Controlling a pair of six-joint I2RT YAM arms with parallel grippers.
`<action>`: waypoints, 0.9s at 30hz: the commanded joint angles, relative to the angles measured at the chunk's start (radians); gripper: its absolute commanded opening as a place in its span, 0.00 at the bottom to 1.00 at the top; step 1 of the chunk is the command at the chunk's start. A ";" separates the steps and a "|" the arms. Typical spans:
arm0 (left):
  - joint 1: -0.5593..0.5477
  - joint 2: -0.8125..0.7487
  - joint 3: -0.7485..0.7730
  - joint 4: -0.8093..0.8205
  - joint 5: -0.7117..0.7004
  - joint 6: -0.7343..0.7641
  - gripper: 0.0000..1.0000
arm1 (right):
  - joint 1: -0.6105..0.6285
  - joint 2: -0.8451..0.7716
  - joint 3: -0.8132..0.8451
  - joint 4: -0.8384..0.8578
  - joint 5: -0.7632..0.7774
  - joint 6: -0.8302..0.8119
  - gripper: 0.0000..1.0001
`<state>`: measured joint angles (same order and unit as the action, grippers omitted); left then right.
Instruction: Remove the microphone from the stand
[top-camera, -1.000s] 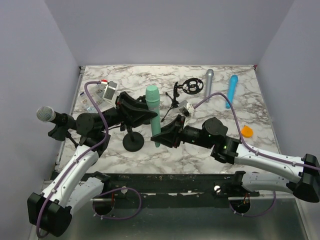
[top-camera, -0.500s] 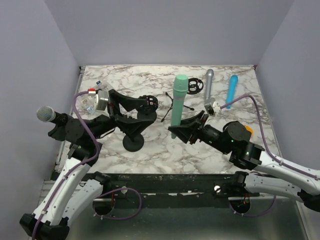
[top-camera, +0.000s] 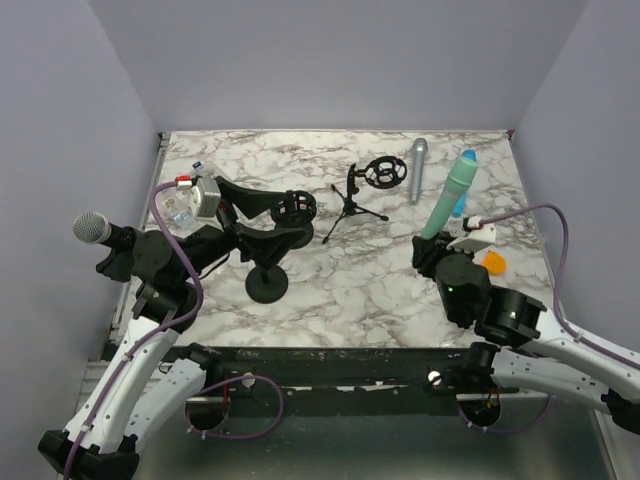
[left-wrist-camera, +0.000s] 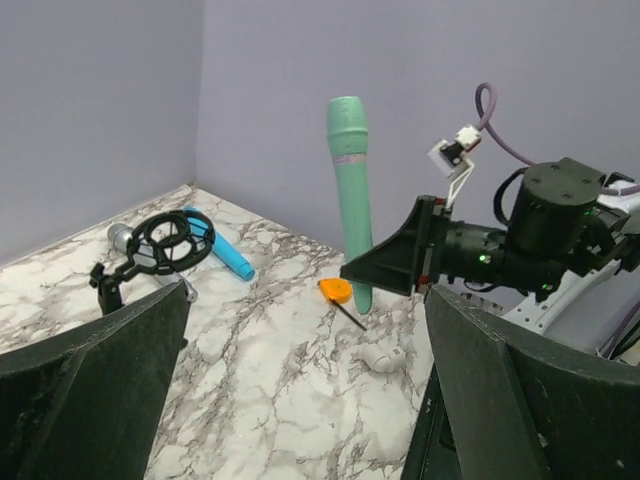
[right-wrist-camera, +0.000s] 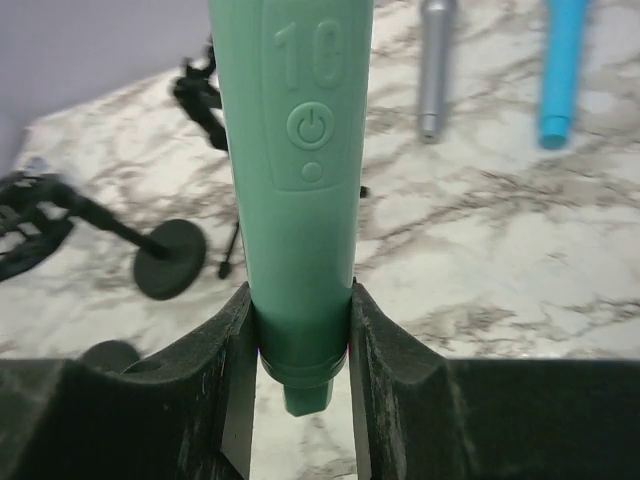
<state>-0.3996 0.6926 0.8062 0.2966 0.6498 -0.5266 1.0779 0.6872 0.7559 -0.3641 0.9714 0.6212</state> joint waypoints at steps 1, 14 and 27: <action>-0.001 0.001 0.016 -0.006 -0.014 0.014 0.99 | -0.128 0.116 0.003 -0.138 0.070 0.119 0.00; -0.002 0.007 0.016 0.009 0.010 0.001 0.99 | -0.851 0.685 0.264 0.036 -0.852 -0.168 0.01; -0.002 0.003 0.015 0.008 0.012 0.007 0.99 | -1.032 1.237 0.701 0.005 -1.031 -0.248 0.10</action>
<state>-0.3996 0.7021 0.8062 0.2966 0.6483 -0.5243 0.0677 1.8294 1.3640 -0.3382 -0.0074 0.4126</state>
